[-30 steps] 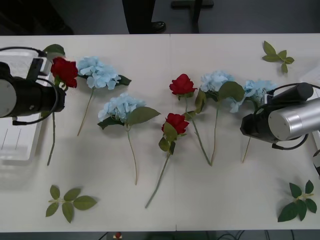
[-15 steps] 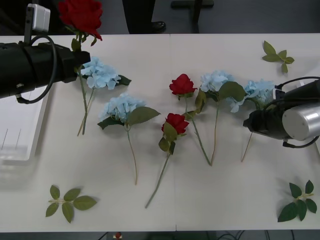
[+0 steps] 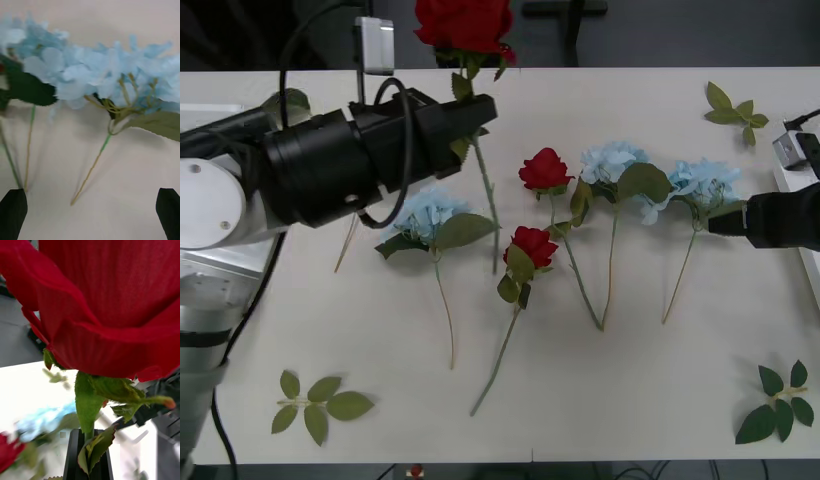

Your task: Place the red flowers into the right box and the blue flowers into the left box. If a person shows an open palm, hand one flower to the person first, then continue sorting.

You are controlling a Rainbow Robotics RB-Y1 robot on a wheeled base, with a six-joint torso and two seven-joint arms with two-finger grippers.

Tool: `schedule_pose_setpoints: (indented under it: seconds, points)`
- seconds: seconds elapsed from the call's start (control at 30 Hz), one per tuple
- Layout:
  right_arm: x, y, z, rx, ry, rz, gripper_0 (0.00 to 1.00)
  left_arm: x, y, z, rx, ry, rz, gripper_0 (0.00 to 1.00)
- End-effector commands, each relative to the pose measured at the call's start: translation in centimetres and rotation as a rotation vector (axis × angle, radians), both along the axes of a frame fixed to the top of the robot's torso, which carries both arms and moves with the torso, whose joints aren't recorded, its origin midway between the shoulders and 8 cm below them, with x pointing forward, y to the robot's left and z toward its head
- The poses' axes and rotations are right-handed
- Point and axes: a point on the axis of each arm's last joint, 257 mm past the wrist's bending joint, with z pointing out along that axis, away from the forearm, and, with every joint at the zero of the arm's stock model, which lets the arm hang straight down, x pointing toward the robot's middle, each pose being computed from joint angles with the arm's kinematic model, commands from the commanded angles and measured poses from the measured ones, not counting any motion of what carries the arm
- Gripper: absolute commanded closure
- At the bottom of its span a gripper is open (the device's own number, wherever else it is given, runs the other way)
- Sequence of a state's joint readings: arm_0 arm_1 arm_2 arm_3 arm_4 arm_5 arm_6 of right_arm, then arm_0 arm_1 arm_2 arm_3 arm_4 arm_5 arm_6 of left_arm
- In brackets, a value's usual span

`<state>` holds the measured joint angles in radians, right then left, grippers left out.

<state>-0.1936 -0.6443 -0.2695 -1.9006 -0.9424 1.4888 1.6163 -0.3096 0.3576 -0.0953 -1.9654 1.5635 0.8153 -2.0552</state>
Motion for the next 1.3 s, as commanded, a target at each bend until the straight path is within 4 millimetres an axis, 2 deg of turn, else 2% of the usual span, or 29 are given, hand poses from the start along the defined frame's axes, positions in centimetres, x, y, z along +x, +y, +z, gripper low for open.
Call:
schedule_pose_setpoints:
  seconds: [0.03,0.23,0.37,0.5,0.7,0.83,1.07,1.3]
  points:
    - [-0.2,3.6,4.2,0.067,-0.142,0.213,0.0,-1.5,-4.0,4.0,-0.098,-0.044,-0.06,1.0]
    - [-2.3,7.3,9.3,0.213,-0.285,0.421,0.0,-1.6,-7.8,4.2,-0.171,-0.011,-0.085,1.0]
    - [-3.9,9.5,11.9,0.355,-0.322,0.503,0.0,-1.0,-8.6,3.9,-0.166,-0.005,-0.073,1.0]
    - [-5.4,11.2,13.6,0.454,-0.333,0.566,0.0,-0.9,-9.1,3.6,-0.161,0.004,-0.081,1.0]
    - [-7.5,14.4,13.9,0.538,-0.301,0.667,0.0,-1.2,-9.5,3.5,-0.163,0.014,-0.092,1.0]
    - [-8.1,16.7,13.4,0.559,-0.266,0.719,0.0,-1.3,-9.6,3.5,-0.165,0.016,-0.094,1.0]
    - [-8.0,20.6,12.0,0.569,-0.218,0.763,0.0,-1.3,-9.6,3.4,-0.165,0.019,-0.096,1.0]
    - [-7.5,23.4,11.3,0.569,-0.208,0.776,0.0,-1.3,-9.6,3.4,-0.166,0.022,-0.097,1.0]
